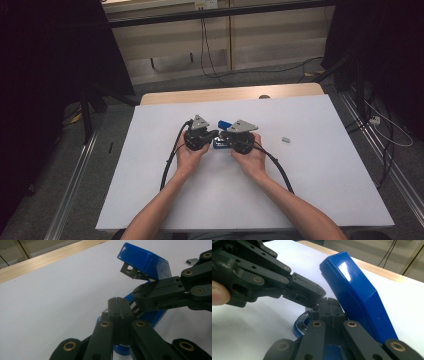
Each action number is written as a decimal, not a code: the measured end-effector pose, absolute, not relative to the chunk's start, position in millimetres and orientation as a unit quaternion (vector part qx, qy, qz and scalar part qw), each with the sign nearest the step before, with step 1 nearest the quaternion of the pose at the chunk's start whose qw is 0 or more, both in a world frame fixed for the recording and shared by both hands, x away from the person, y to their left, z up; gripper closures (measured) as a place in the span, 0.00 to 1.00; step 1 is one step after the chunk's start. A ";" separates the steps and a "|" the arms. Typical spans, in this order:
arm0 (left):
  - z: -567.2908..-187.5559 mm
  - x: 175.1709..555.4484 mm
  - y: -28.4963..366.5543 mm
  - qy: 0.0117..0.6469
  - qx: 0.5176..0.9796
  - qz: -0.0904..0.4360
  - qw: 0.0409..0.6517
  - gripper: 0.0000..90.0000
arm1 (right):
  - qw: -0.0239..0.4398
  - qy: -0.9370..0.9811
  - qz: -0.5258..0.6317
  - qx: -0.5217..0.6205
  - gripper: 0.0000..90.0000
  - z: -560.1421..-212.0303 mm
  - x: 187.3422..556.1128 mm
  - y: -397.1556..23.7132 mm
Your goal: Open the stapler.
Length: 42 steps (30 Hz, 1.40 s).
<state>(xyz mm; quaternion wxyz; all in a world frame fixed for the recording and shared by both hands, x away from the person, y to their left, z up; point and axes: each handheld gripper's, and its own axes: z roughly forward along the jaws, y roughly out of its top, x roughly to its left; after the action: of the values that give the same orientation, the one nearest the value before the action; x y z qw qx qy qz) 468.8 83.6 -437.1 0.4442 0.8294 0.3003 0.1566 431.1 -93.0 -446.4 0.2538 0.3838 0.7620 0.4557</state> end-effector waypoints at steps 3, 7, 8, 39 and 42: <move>-439.7 469.3 83.3 0.300 0.835 0.156 0.435 1.00 | 0.256 0.760 0.454 0.388 1.00 -446.8 431.6 -91.3; -440.6 469.7 83.8 0.298 0.834 0.154 0.438 1.00 | 0.256 0.759 0.454 0.390 1.00 -445.5 431.8 -91.9; -440.6 469.6 83.6 0.298 0.834 0.155 0.438 1.00 | 0.257 0.759 0.453 0.390 1.00 -445.2 431.7 -92.1; -441.7 469.8 84.8 0.297 0.831 0.153 0.444 1.00 | 0.286 0.744 0.451 0.403 1.00 -435.4 426.7 -99.9; -441.7 469.4 84.4 0.296 0.832 0.156 0.442 1.00 | 0.285 0.743 0.450 0.406 1.00 -433.6 426.4 -101.9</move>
<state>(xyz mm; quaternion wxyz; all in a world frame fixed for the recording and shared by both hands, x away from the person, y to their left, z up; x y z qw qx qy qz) 469.4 84.4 -441.7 0.4419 0.8324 0.2960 0.1557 426.4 -101.9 -433.6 0.2850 0.4055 0.7426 0.4503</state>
